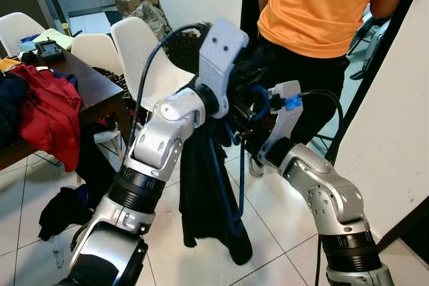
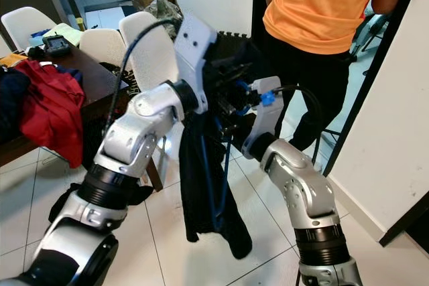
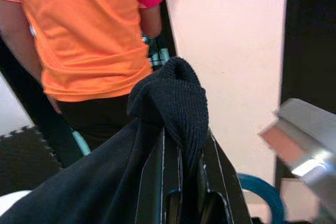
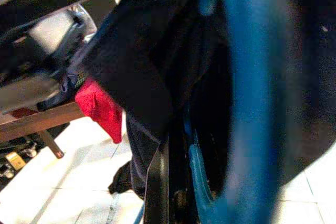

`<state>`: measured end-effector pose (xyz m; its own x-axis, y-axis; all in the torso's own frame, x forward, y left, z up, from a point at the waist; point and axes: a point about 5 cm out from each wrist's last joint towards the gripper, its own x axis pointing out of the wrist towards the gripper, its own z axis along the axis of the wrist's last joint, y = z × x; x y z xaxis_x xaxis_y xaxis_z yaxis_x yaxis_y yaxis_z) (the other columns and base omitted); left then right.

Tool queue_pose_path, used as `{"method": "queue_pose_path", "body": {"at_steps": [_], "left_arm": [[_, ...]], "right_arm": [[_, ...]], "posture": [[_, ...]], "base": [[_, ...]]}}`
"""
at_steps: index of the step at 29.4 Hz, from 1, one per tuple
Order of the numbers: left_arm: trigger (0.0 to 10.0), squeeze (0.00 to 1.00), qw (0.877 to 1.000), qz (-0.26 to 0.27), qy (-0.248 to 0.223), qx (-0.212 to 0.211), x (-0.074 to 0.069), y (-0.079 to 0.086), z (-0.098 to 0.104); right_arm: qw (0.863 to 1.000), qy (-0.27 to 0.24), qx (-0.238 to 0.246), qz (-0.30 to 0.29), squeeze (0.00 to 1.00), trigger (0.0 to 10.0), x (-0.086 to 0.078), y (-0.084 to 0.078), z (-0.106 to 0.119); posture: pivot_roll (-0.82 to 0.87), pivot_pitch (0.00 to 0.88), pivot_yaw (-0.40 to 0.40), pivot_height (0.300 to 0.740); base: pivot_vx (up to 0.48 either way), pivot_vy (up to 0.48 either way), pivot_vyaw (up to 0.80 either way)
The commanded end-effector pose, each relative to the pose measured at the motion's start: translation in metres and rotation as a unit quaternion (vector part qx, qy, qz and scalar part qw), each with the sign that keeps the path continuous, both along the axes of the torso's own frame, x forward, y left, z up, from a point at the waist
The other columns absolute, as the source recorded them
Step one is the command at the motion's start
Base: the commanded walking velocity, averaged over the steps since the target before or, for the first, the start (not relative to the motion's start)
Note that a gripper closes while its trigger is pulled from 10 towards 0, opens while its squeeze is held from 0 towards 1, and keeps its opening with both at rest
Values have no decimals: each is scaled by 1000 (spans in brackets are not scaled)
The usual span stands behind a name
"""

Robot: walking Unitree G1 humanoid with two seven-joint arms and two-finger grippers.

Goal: Hang hanger

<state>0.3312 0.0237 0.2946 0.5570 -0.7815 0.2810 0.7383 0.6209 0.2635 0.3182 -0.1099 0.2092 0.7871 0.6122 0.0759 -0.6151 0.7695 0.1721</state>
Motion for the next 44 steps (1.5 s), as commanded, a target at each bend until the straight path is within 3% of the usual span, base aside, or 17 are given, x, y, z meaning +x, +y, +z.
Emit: {"method": "queue_pose_path", "body": {"at_steps": [1,4,10,14,15,16,18,20,22,25,34,44], "left_arm": [[10000,0,998,-57,-3,13,-13,-12,-2],[10000,0,991,-120,20,52,-26,-15,-17],[10000,0,983,-150,41,98,-33,-7,-30],[10000,0,980,-164,47,105,-36,-4,-32],[10000,1000,983,-145,49,97,-31,4,-28],[10000,1000,983,-145,49,97,-31,4,-28],[10000,1000,987,-125,49,93,-27,20,-20],[10000,1000,987,-125,49,93,-27,20,-20],[10000,1000,986,-121,42,111,-28,36,-13],[10000,1000,983,-125,40,127,-30,45,-11],[10000,1000,967,-192,49,162,-49,46,-16],[10000,1000,970,-182,35,158,-48,46,-8]], "right_arm": [[1000,-11,6,23,0,10000,0,11,4],[998,-20,30,41,0,10000,-1,17,8],[996,-36,82,17,0,10000,4,7,19],[995,-41,93,4,0,10000,7,3,22],[994,-44,104,-7,0,10000,8,0,24],[994,-44,104,-7,0,10000,8,0,24],[991,-49,123,-23,0,10000,11,-5,27],[991,-49,123,-23,0,10000,11,-5,27],[988,-56,139,-31,0,10000,12,-9,30],[987,-61,147,-33,0,10000,12,-10,32],[982,-74,174,-30,0,10000,13,-13,40],[970,-82,227,-16,0,10000,12,-14,49]], "posture": [[52,13,44,740],[56,16,42,740],[60,19,44,740],[60,19,44,740],[60,18,44,740],[60,18,44,740],[63,17,44,740],[63,17,44,740],[67,15,44,740],[68,14,43,740],[73,11,43,740],[80,12,47,740]], "base": [[0,0,0],[0,0,0],[0,0,0],[0,0,0],[0,0,0],[0,0,0],[0,0,0],[0,0,0],[0,0,0],[0,0,0],[0,0,0],[0,0,0]]}}
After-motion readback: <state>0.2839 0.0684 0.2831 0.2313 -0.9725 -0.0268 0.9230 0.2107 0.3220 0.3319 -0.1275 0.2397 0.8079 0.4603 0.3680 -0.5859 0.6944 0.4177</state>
